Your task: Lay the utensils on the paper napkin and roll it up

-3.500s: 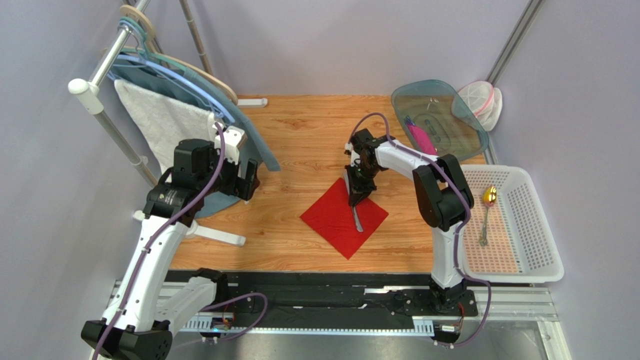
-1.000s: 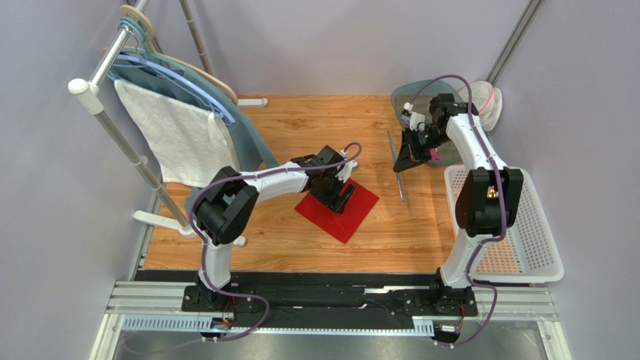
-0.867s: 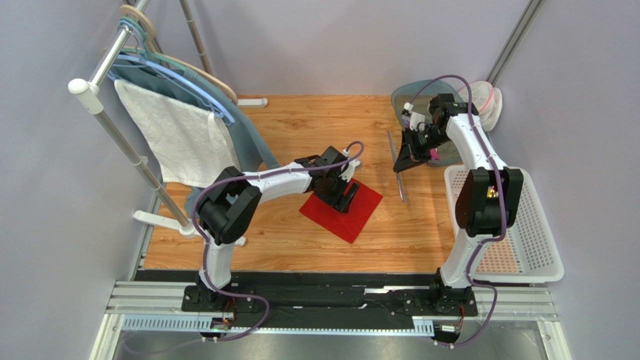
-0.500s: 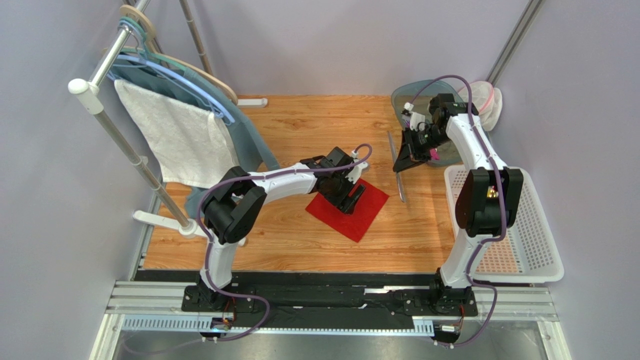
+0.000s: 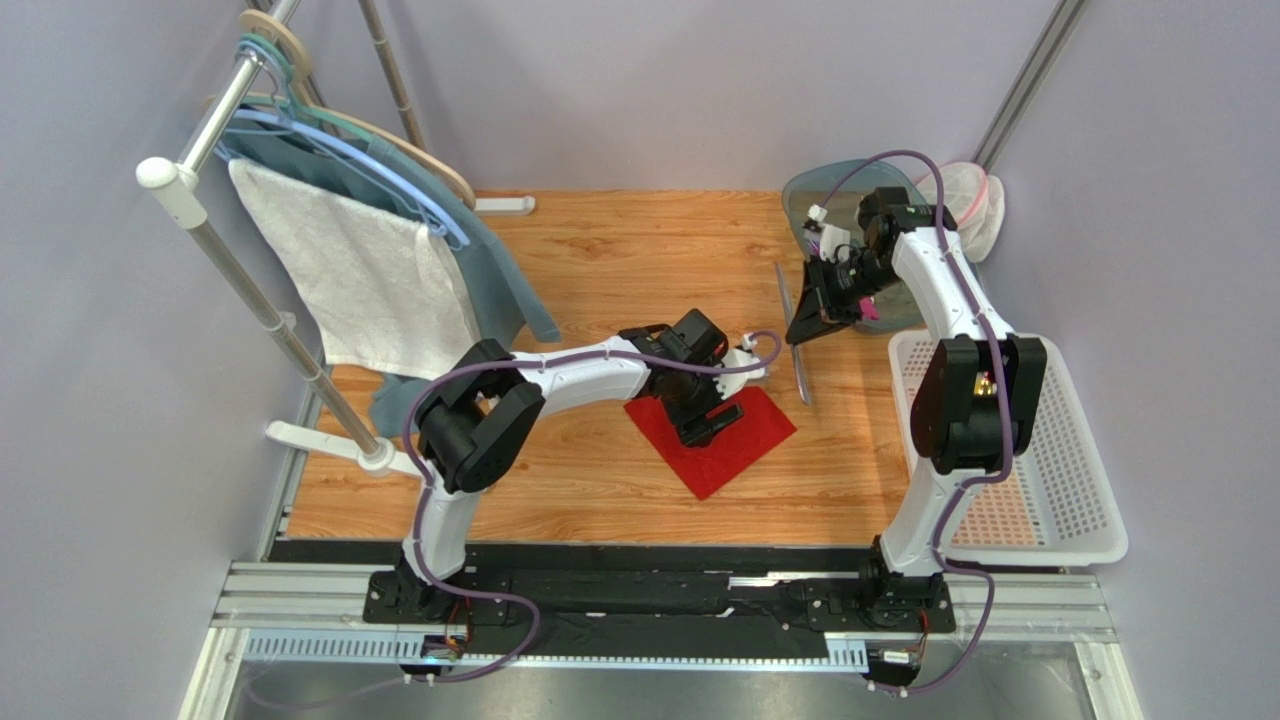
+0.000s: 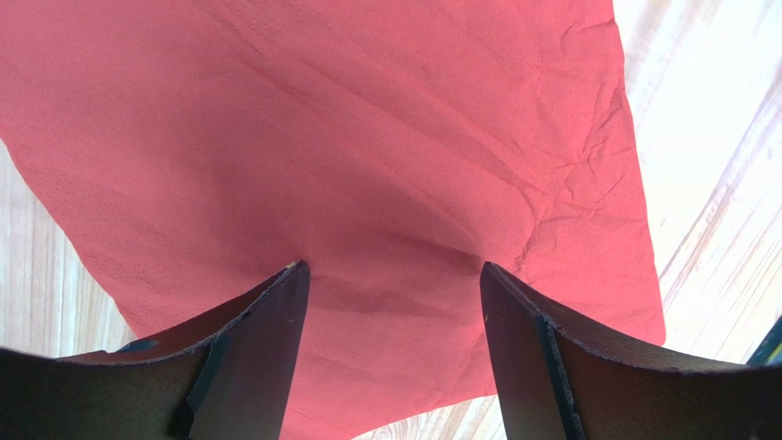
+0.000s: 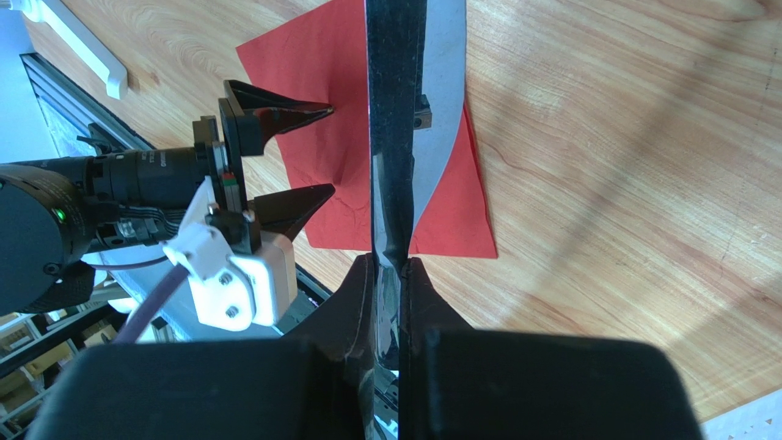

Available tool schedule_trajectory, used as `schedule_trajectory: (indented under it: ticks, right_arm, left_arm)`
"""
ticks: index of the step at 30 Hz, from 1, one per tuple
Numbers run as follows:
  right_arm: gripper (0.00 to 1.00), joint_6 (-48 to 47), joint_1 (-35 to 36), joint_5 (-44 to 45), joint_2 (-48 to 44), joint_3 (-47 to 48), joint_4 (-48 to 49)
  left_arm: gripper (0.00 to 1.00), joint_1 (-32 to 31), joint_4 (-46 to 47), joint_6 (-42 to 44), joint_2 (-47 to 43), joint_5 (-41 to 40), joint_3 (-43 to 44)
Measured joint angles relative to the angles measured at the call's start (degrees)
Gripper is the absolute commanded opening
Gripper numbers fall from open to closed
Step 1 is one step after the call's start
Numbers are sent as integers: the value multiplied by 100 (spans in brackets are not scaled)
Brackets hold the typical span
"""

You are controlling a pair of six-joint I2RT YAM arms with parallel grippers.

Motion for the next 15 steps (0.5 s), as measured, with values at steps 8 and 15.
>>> schedule_trajectory:
  ticks: [8, 15]
  right_arm:
    - [0, 83, 20, 7, 0, -2, 9]
    - [0, 737, 240, 411, -179, -190, 295]
  left_arm:
    - [86, -24, -328, 144, -2, 15, 179]
    - [91, 35, -354, -608, -509, -48, 304]
